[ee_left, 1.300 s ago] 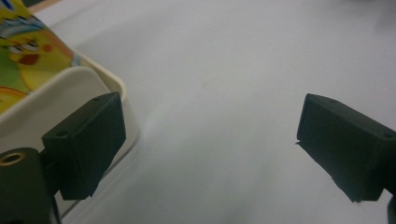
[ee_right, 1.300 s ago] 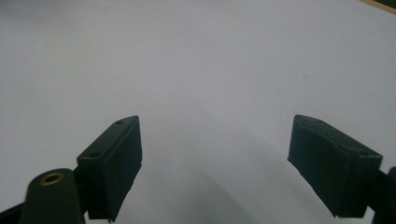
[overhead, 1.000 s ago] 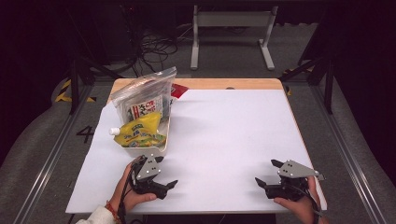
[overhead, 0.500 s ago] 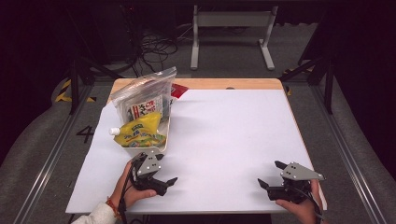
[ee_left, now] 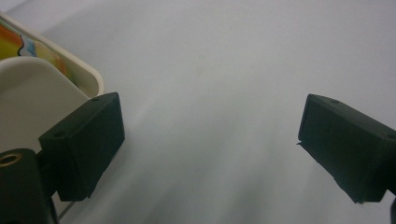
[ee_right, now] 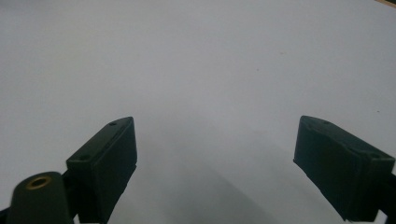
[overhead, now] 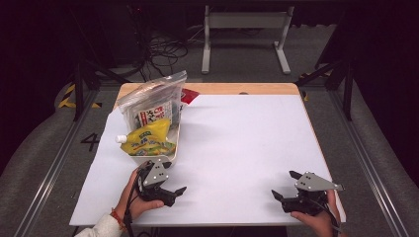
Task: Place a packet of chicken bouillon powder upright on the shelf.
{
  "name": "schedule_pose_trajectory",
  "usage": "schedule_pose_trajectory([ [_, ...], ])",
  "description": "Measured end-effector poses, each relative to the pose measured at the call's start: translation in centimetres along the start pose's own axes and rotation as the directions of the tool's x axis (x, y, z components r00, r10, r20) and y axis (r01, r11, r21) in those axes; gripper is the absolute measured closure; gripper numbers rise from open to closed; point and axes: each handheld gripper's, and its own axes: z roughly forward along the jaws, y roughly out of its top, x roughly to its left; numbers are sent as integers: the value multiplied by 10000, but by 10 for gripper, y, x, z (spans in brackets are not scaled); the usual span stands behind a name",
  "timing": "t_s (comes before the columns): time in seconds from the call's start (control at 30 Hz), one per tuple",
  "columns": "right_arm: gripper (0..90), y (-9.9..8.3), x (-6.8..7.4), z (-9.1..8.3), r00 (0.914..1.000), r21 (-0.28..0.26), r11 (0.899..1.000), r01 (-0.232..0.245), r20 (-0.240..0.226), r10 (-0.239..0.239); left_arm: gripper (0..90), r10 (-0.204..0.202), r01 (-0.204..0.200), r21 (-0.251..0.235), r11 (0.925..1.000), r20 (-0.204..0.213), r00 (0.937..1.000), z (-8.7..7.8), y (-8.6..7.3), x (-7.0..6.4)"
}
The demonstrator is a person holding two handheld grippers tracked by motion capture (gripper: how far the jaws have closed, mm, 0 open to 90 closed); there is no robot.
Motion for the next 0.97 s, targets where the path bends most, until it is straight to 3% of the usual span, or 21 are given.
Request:
schedule_pose_trajectory([
  [0.87,131,-1,0,-1,10000,-46,10000,-69,-27,69,78,6,-7,-60,10000,-21,10000,-1,1,2],
  [0.97,131,1,0,0,9999,-99,9999,-123,-27,123,78,-170,170,-96,9998,15,9999,-2,-1,4],
])
